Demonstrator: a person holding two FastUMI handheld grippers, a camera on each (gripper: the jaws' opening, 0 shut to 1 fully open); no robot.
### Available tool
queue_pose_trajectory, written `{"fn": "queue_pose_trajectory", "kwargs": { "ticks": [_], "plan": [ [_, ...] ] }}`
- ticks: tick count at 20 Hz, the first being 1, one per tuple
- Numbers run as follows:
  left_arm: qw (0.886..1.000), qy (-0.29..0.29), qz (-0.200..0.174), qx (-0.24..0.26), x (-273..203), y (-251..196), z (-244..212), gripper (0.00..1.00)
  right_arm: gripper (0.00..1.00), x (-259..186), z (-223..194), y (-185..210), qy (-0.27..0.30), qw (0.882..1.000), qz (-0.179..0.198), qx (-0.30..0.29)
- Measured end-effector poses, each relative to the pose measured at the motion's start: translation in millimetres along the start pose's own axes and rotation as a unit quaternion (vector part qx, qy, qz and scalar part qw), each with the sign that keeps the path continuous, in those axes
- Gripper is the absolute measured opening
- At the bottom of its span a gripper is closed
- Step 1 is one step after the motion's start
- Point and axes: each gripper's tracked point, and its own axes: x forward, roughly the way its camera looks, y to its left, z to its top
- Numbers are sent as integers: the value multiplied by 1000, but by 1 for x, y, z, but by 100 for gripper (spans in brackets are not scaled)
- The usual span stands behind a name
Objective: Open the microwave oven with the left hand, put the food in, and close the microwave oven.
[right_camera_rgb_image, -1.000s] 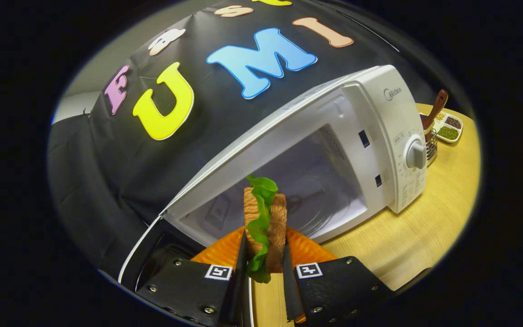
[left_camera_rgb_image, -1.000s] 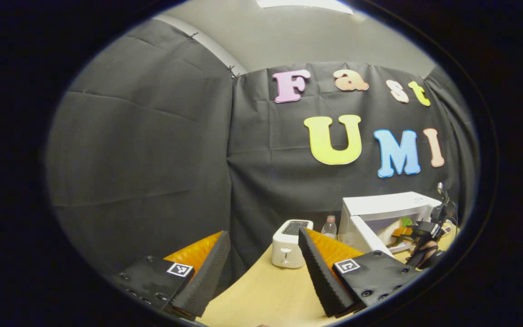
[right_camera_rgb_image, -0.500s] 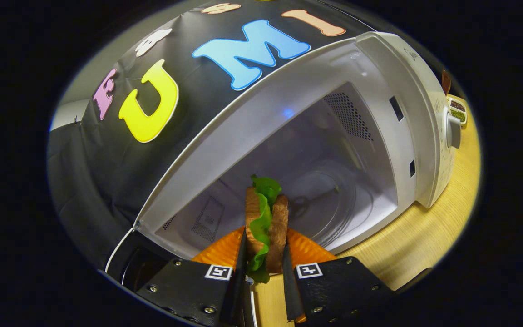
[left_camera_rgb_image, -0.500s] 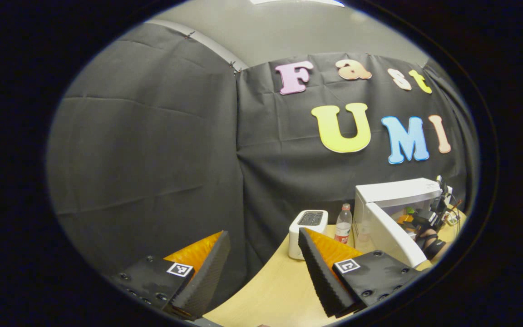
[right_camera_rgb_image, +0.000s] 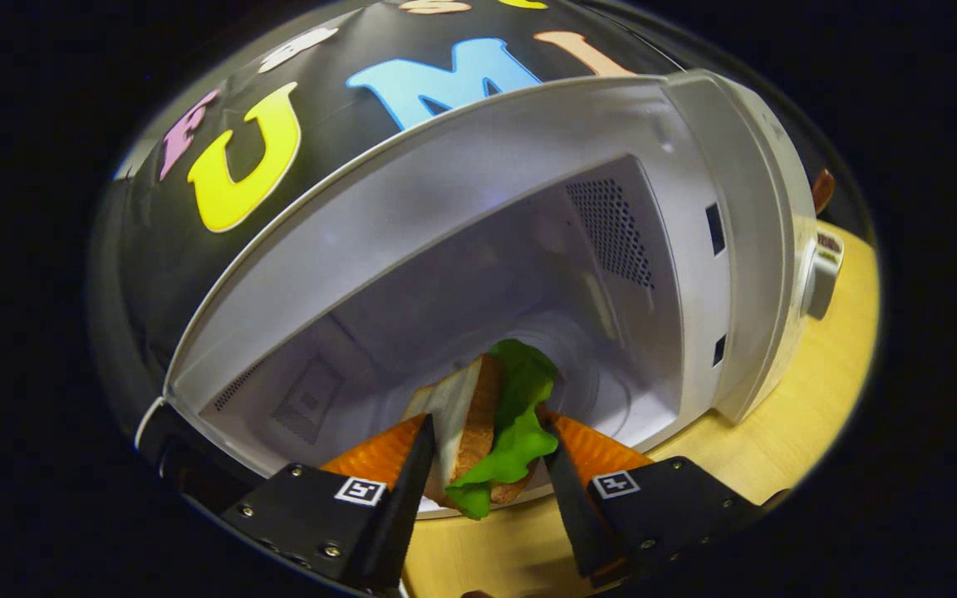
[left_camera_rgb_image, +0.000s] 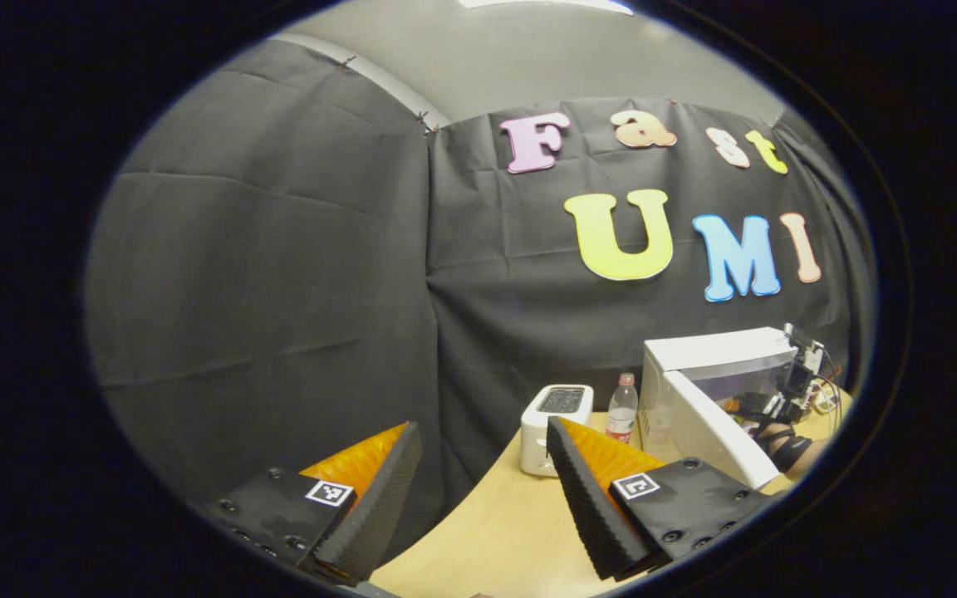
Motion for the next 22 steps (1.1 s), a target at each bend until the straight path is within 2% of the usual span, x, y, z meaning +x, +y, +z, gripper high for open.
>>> {"fn": "queue_pose_trajectory", "kwargs": {
  "ticks": [1,3,8,14,19,22],
  "plan": [
    [1000,0,-2,1,1,-3,-1,100,87,0,2,-1,-7,1000,-4,-21],
    [1000,-1,-8,4,3,-11,-2,100,97,-6,11,-4,-23,999,-7,-47],
    [999,-20,-32,12,2,-36,2,100,98,-41,37,-4,-46,996,14,-82],
    [998,-29,-51,25,0,-61,-9,100,97,-119,71,-7,-75,988,45,-127],
    [998,-10,-62,15,0,-78,-35,100,97,-186,107,-16,-106,983,64,-139],
    [998,5,-64,5,-1,-85,-48,100,97,-218,130,-31,-132,977,61,-154]
  ]
}}
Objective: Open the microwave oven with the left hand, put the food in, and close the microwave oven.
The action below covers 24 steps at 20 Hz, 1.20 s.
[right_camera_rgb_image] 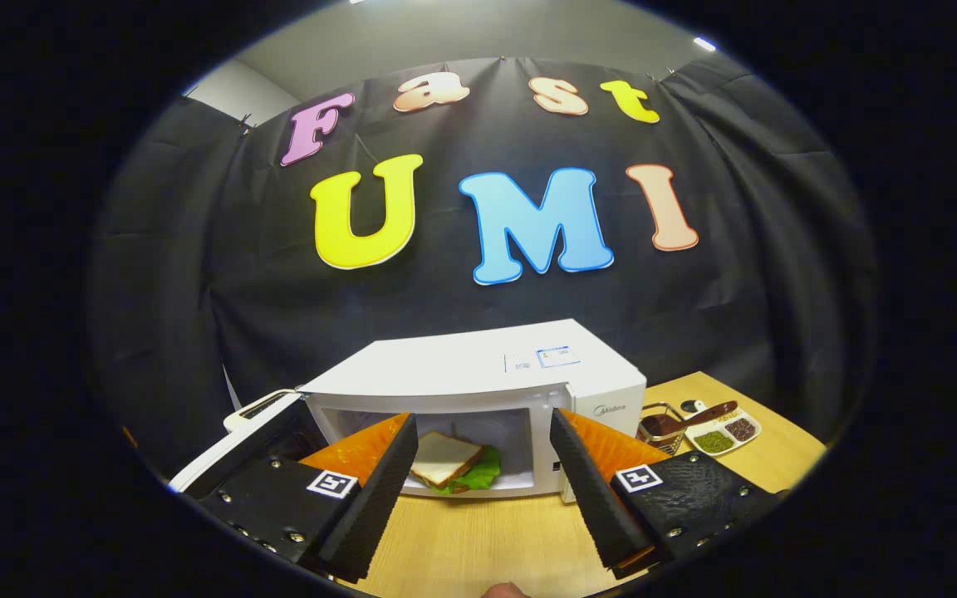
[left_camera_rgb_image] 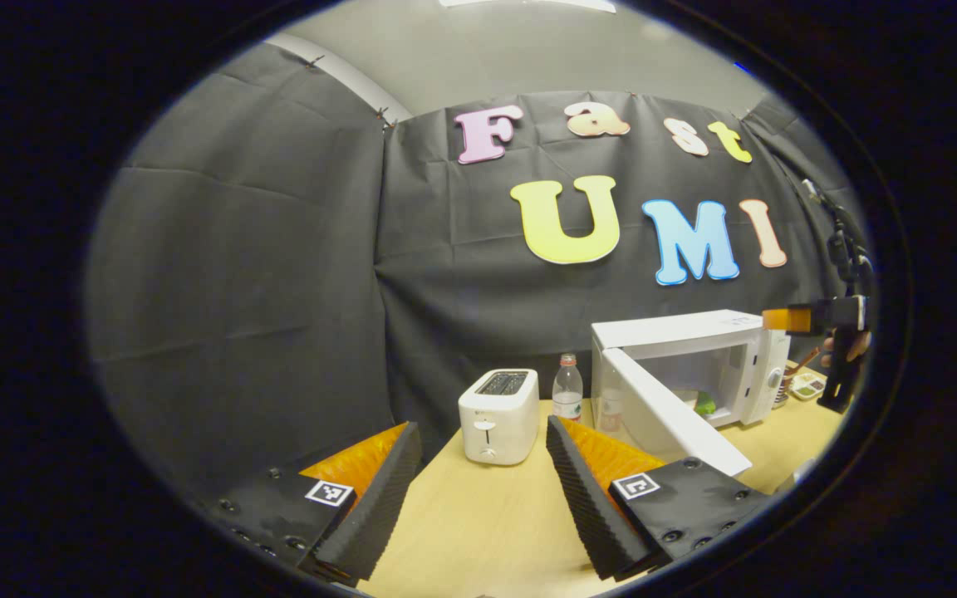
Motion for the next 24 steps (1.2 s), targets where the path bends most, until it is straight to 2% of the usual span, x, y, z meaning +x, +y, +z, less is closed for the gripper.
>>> {"fn": "queue_pose_trajectory", "kwargs": {
  "ticks": [8,10,16,18,20,21,24],
  "plan": [
    [1000,29,5,-8,-16,-5,-33,100,97,-70,36,-30,-26,1000,5,-3],
    [999,39,2,-12,-20,-10,-42,89,97,-84,43,-33,-32,999,10,-10],
    [998,58,-14,-17,-26,-30,-59,12,97,-111,61,-34,-42,999,30,-16],
    [997,73,-28,-21,-25,-42,-70,13,97,-116,67,-33,-49,998,36,-20],
    [997,75,-26,-9,-26,-44,-75,12,97,-119,72,-30,-53,997,44,-22],
    [996,77,-34,-4,-30,-51,-73,7,97,-121,73,-30,-53,997,47,-23],
    [995,77,-58,2,-30,-72,-71,7,97,-127,77,-30,-57,997,52,-24]
  ]
}}
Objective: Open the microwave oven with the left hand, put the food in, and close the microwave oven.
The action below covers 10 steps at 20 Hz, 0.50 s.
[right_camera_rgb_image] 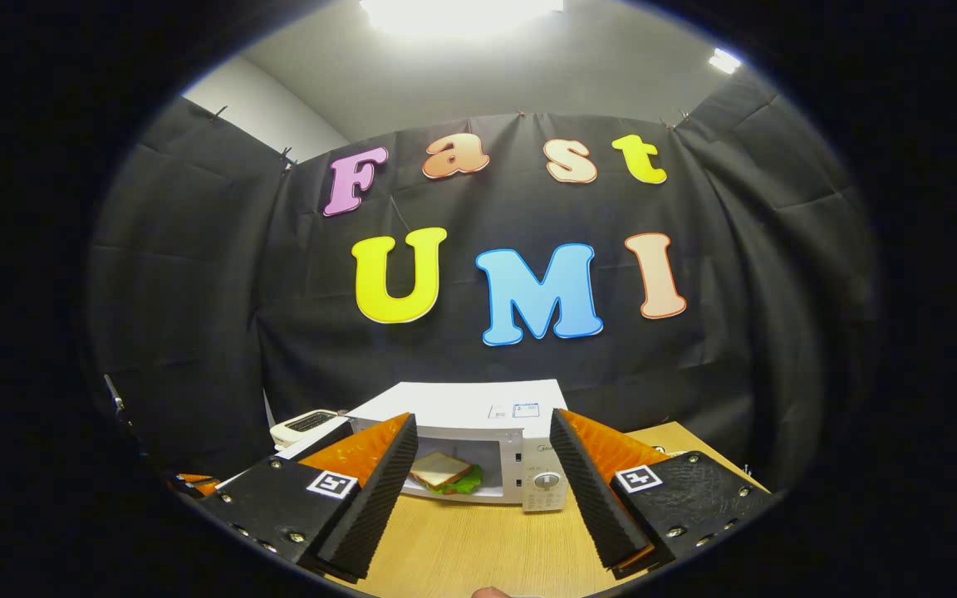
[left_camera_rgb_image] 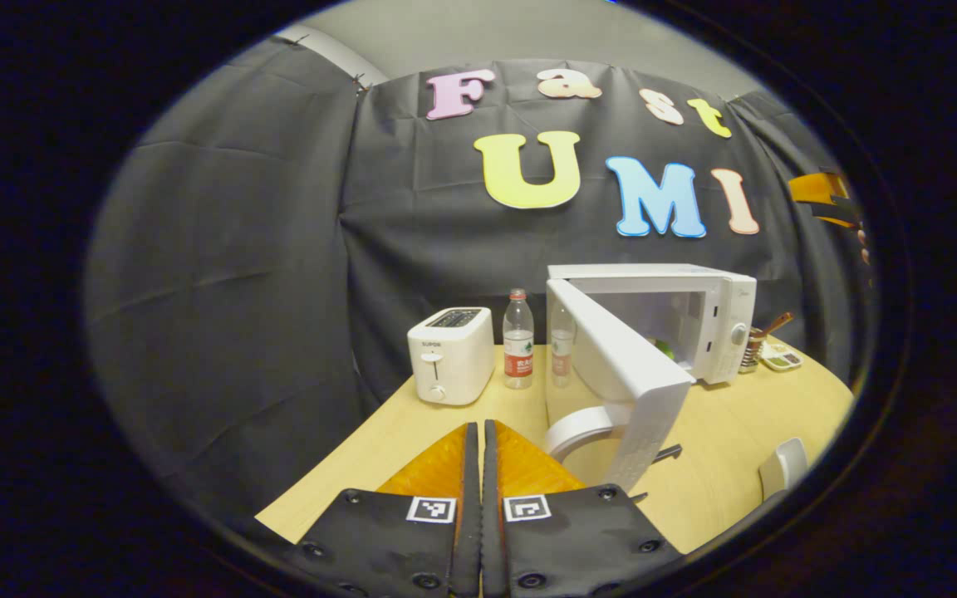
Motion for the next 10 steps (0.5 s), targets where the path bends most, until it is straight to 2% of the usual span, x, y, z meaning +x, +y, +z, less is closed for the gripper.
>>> {"fn": "queue_pose_trajectory", "kwargs": {
  "ticks": [3,6,10],
  "plan": [
    [1000,1,-7,12,-2,-10,1,7,97,-6,1,-4,-1,1000,0,-1],
    [1000,5,-31,4,-4,-29,3,7,97,-9,1,-12,0,1000,-6,1],
    [998,7,-62,17,-2,-55,6,7,97,-16,-2,-19,4,1000,-13,8]
  ]
}}
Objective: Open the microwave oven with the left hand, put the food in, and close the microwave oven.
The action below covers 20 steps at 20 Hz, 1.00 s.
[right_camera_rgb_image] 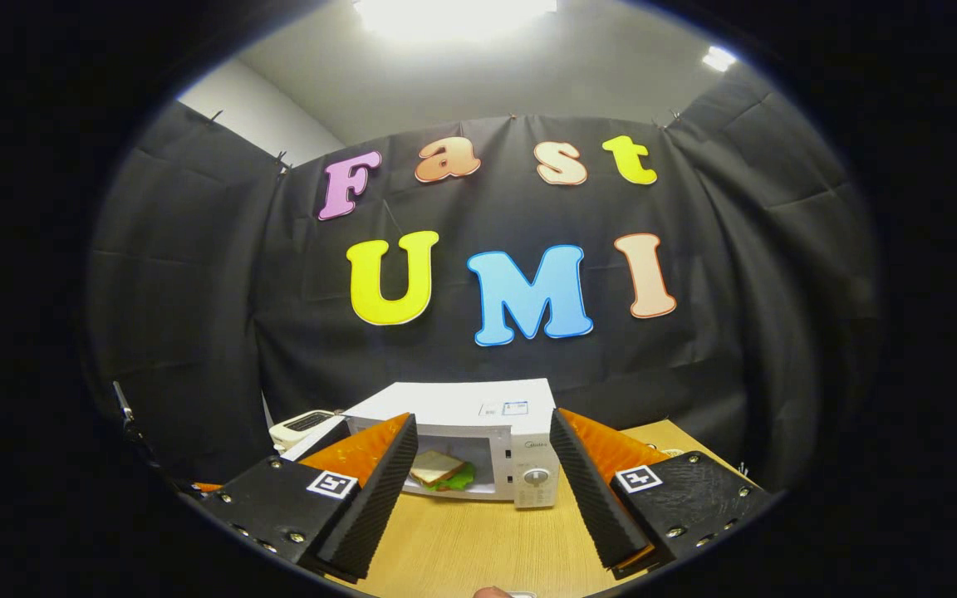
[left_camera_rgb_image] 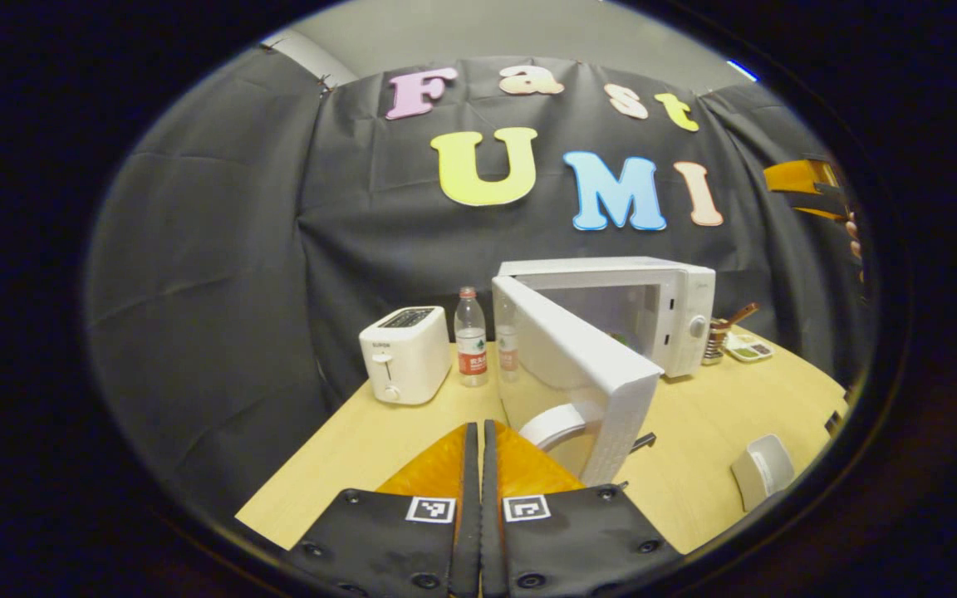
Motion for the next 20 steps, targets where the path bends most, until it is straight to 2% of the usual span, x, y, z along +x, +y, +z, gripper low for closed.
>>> {"fn": "queue_pose_trajectory", "kwargs": {
  "ticks": [8,20],
  "plan": [
    [998,-8,-60,12,18,-48,16,7,97,-12,-5,-10,7,1000,-18,-10],
    [984,-21,-175,22,66,-140,48,7,97,-28,-2,-58,-2,995,-95,-1]
  ]
}}
